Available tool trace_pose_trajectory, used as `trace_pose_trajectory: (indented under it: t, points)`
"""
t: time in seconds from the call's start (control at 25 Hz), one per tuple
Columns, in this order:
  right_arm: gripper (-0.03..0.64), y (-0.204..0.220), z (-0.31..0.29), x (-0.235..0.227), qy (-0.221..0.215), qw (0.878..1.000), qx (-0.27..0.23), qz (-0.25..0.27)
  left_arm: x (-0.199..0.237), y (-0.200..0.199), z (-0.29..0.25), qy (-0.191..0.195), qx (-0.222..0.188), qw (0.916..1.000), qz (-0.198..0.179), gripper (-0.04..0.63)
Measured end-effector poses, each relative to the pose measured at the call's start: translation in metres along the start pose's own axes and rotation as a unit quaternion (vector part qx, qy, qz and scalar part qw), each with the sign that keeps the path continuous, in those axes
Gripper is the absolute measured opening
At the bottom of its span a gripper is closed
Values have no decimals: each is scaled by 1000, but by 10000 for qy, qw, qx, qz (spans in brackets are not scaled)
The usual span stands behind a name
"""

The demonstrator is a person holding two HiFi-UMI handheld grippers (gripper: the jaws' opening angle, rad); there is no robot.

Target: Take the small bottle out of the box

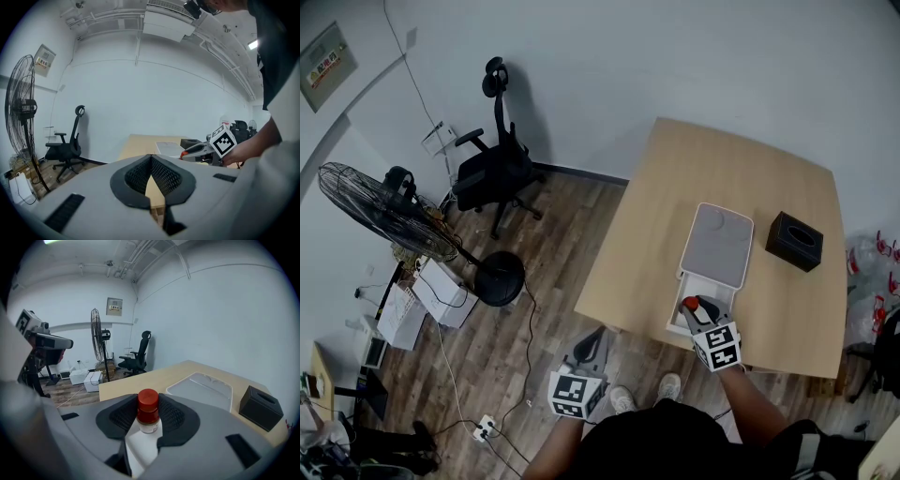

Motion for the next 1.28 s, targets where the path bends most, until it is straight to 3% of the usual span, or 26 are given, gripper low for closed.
trace_pose_trajectory:
  t: [0.36,0.76,1.28]
  points:
    - [147,-60,37,8,-55,9965,-675,498,-2,-5,2,21,-90,10000,25,14]
    - [146,-125,78,21,106,9837,-1585,845,-3,-14,2,36,-235,9997,72,14]
    - [146,-136,88,23,271,9801,-1740,914,-4,-23,1,49,-399,9991,99,14]
Point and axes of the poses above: the fingertips, and each gripper's own axes: z backward along the fingers, x to its left, y out of its underside, the point moved 10 cm from there along z, backward along the fingers, and after that the axes turned 11 degrees about -y, right-handed, at the moved point
